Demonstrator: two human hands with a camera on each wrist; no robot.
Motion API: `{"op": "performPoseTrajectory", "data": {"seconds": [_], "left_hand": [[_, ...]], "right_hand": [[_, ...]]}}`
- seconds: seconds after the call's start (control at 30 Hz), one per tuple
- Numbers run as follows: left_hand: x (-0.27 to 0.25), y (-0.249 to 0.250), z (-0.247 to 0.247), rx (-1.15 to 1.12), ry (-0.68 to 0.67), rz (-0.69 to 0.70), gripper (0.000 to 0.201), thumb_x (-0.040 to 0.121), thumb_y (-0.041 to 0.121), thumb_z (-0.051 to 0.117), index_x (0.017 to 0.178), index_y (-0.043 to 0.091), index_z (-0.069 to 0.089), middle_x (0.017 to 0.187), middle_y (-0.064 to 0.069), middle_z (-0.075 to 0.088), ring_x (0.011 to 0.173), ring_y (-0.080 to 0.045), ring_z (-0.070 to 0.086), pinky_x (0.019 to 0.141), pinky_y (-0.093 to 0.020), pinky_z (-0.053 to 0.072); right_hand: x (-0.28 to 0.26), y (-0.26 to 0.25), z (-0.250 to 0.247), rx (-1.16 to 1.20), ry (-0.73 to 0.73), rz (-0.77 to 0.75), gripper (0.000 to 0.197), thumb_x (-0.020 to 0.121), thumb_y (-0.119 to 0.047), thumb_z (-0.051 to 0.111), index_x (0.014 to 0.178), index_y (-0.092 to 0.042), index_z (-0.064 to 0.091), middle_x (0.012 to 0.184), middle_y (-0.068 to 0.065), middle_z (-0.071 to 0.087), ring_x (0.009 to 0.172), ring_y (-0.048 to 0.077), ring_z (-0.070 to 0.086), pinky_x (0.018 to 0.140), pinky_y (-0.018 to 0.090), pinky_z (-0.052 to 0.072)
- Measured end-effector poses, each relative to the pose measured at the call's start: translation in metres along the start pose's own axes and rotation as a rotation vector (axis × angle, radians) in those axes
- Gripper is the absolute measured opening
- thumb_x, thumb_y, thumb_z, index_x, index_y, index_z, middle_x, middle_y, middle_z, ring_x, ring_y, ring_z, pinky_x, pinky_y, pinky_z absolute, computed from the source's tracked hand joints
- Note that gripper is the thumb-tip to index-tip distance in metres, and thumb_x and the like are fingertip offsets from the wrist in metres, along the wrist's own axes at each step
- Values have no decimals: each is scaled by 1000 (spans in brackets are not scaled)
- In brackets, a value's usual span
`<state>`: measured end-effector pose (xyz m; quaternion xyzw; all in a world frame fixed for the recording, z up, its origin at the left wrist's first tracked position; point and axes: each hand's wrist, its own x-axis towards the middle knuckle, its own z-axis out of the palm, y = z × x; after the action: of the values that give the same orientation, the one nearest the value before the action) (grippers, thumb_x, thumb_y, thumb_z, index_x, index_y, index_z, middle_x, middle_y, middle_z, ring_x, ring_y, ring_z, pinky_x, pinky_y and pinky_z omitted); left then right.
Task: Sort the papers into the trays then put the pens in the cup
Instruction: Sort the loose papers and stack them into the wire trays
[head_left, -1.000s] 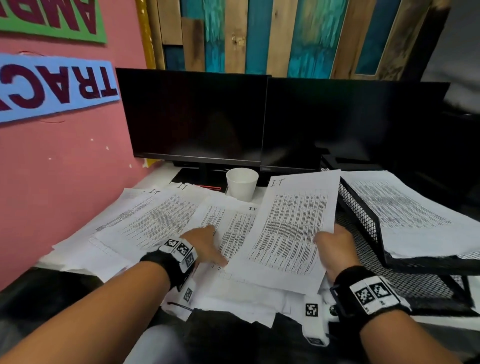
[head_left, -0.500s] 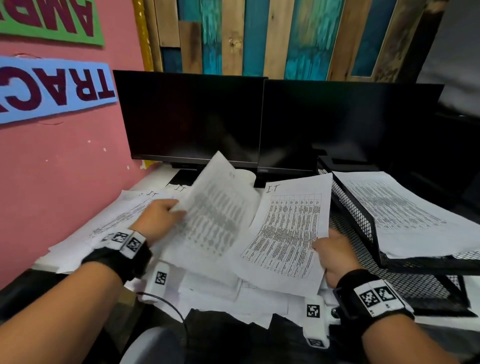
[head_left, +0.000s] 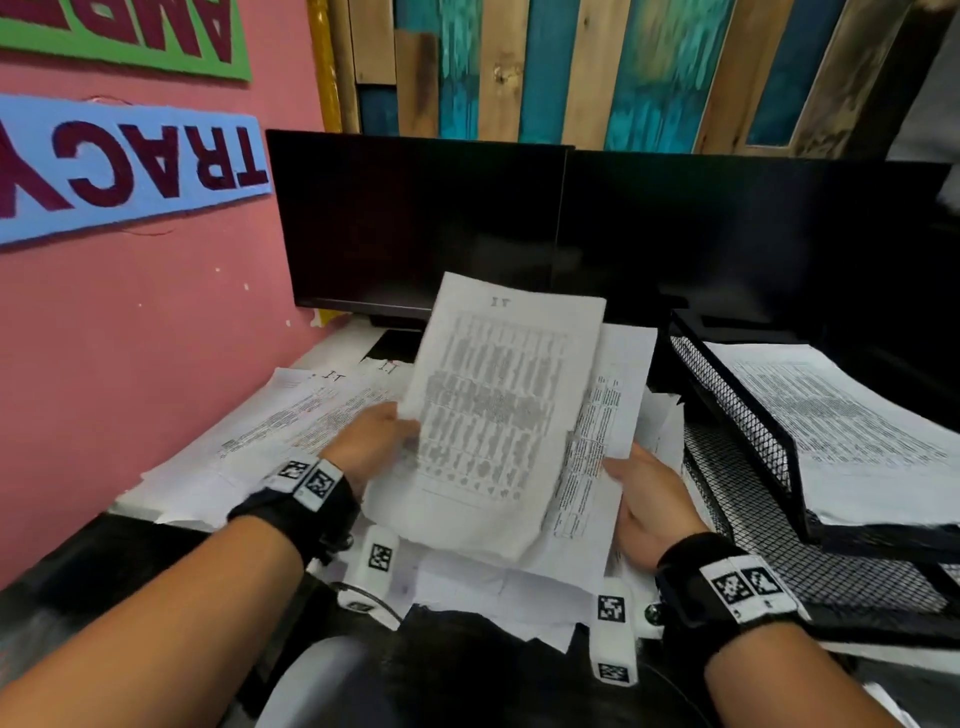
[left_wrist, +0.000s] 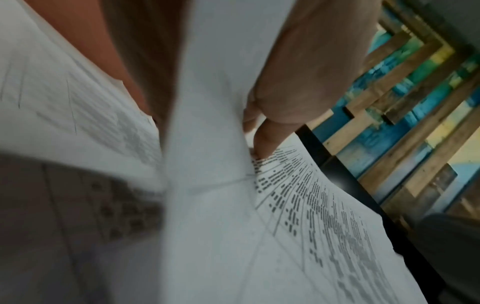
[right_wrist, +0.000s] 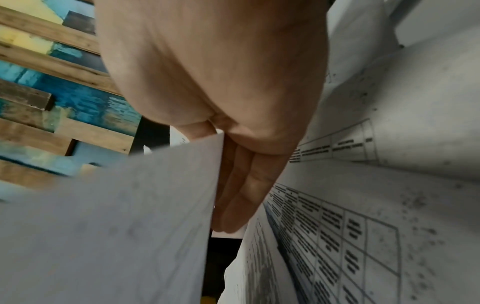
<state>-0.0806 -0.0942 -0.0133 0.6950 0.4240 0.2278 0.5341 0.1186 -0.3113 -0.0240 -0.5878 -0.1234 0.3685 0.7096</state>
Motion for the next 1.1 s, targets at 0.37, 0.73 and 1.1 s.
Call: {"op": "performPoseTrajectory", "data": {"seconds": [0.37,0.73,1.1], "left_hand": [[4,-3,56,109,-215,64,29,99,14,66,123,22,51,101,-7,76,72,-16,71,61,-23,53],[39,-23,-4,299,82,-156,56,90,20,77,141,17,54,137,-12,60,109,-26,57,91,-34,45],[23,-18,-15,306,203,20,34,88,16,69,58,19,53,44,8,47,46,-15,44,52,-24,31]], "right_hand": [[18,8,-15,-270,83,-32,36,100,2,57,126,-17,71,113,8,79,104,33,75,99,57,57],[23,9,-38,-363,154,-33,33,95,8,55,101,-17,76,101,11,80,97,36,74,95,55,58],[24,9,-42,-370,108,1,35,98,9,52,103,-17,75,95,8,80,89,30,75,74,37,60]]}}
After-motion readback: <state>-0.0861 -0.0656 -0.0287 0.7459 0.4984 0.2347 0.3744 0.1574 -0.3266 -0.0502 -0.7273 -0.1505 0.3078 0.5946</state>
